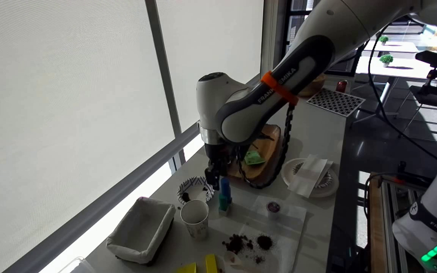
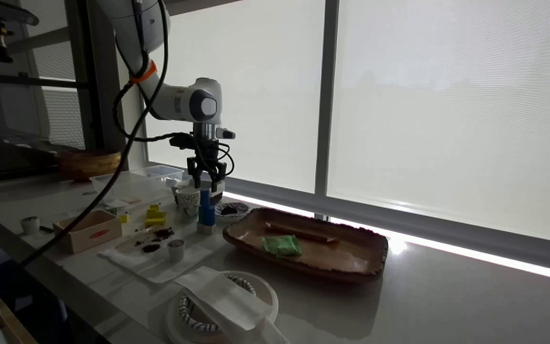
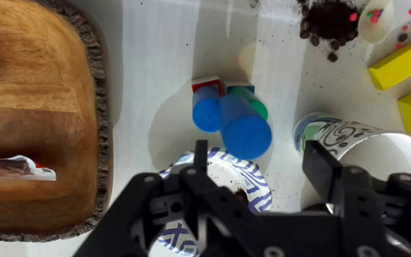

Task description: Remove the coffee pod from the stacked blocks then place one blue block on top of the coffee pod.

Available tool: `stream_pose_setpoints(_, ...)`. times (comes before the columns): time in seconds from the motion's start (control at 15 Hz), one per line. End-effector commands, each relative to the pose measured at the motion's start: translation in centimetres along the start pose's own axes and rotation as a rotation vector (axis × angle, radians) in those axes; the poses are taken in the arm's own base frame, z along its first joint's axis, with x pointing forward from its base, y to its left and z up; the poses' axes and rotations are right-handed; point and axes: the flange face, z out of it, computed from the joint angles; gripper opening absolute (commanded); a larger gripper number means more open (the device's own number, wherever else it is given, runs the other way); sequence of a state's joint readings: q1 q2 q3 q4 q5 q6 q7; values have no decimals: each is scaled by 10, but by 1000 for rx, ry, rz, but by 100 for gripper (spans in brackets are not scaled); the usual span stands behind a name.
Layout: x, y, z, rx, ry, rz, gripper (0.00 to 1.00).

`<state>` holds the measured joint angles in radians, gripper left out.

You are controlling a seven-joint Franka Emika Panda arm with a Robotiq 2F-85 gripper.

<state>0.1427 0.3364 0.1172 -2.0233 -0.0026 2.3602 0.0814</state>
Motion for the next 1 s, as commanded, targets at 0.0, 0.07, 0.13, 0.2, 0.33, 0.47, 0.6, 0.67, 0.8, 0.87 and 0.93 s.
stream_pose_setpoints(0.0, 5, -1, 2, -29, -8, 12, 66)
stream_pose_setpoints(0.07, 4, 0, 2, -34, -10, 17, 67)
stream_pose_setpoints(0.13, 3, 1, 1, -37, -13, 24, 71)
stream_pose_setpoints(0.2, 1, 2, 1, -39, -16, 29, 75)
stream_pose_setpoints(0.33, -1, 4, 1, -46, -21, 40, 70)
stream_pose_setpoints(0.47, -3, 3, 2, -42, -30, 40, 67)
stream_pose_setpoints(0.6, -5, 2, 3, -46, -39, 38, 65)
stream_pose_setpoints(0.67, -7, 2, 3, -50, -41, 34, 69)
stream_pose_setpoints(0.8, -9, 2, 3, -52, -44, 35, 68)
stream_pose_setpoints(0.87, -10, 2, 4, -52, -45, 37, 68)
stream_pose_setpoints(0.93, -12, 2, 4, -53, -48, 39, 66)
